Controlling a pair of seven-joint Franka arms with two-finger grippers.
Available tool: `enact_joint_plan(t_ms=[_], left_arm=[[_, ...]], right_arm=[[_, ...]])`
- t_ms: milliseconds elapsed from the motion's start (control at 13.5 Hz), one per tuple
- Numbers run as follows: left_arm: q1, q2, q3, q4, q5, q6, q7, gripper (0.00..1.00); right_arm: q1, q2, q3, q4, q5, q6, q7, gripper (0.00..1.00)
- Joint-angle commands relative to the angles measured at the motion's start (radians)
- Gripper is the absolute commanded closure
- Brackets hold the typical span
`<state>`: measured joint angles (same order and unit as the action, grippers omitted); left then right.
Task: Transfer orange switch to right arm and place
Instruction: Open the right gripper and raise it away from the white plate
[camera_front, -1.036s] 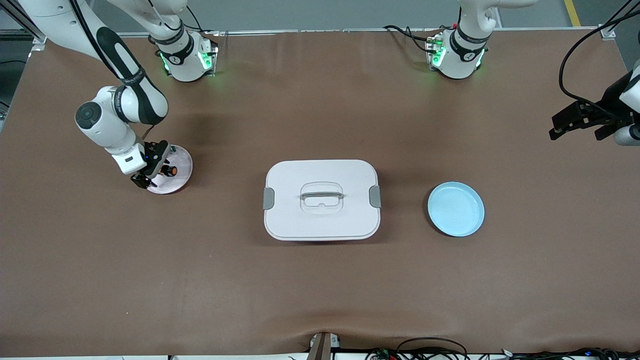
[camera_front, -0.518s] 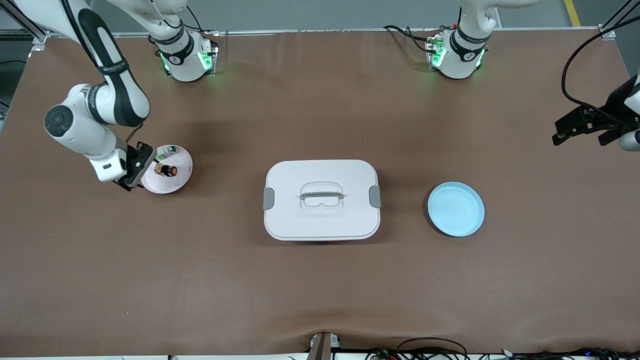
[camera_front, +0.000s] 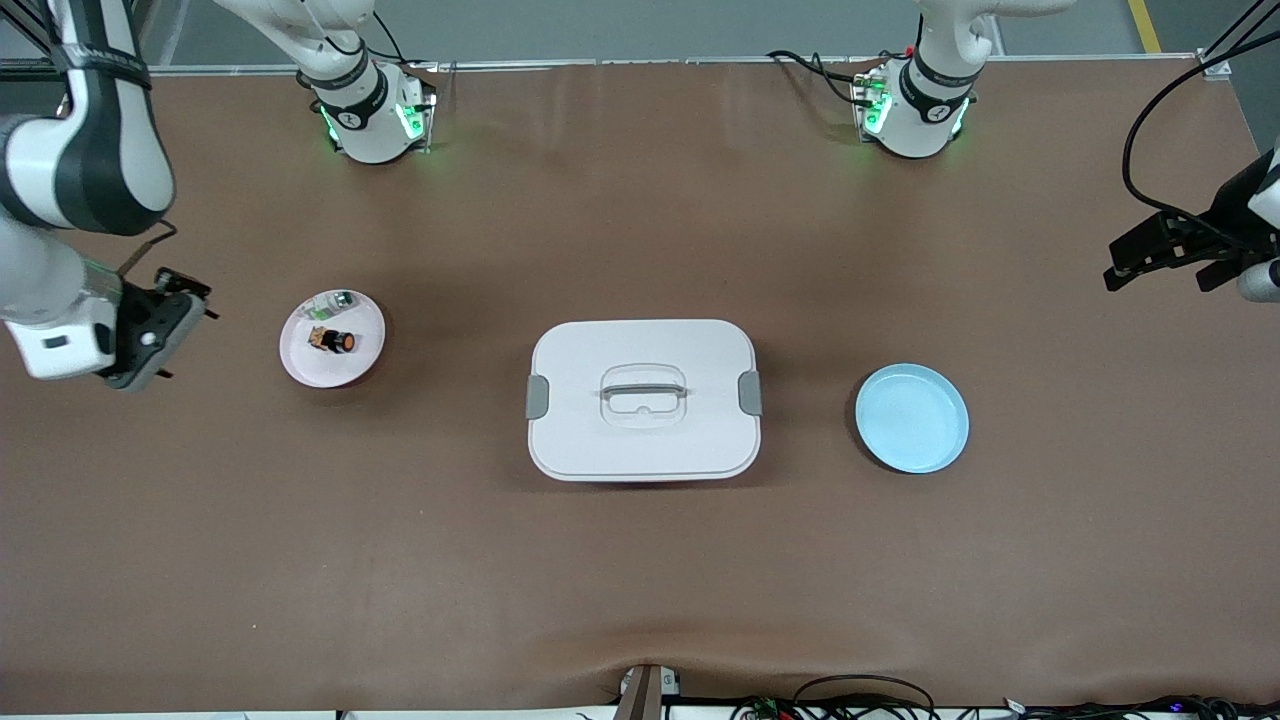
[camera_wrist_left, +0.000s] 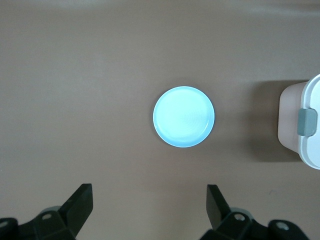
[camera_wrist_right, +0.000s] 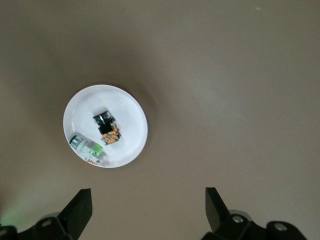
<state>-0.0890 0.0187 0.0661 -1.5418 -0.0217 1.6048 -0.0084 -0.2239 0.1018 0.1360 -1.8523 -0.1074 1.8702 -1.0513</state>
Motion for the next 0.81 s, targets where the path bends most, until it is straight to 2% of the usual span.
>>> enact_joint_plan(t_ms=[0,296,444,740], left_arm=[[-0.003,0.006,-0.003,0.025,0.023,-0.011,-0.001,0.00],[-0.003,0.006,-0.003,0.025,0.025,-0.011,-0.001,0.00],[-0.003,0.006,-0.003,0.026,0.025,-0.011,-0.001,0.00],[-0.005,0.006,-0.003,0.026,0.025,-0.011,0.001,0.00]], right_arm=[[-0.002,0.050,0.014,0.099,-0.046,-0.060,0.115,0.00],[0.011,0.053,0.016,0.192,-0.032,-0.160,0.451,0.00],[0.011,0.053,0.016,0.244,-0.018,-0.180,0.534,0.00],[-0.018,0.053,0.010,0.295,0.116,-0.186,0.739,0.00]])
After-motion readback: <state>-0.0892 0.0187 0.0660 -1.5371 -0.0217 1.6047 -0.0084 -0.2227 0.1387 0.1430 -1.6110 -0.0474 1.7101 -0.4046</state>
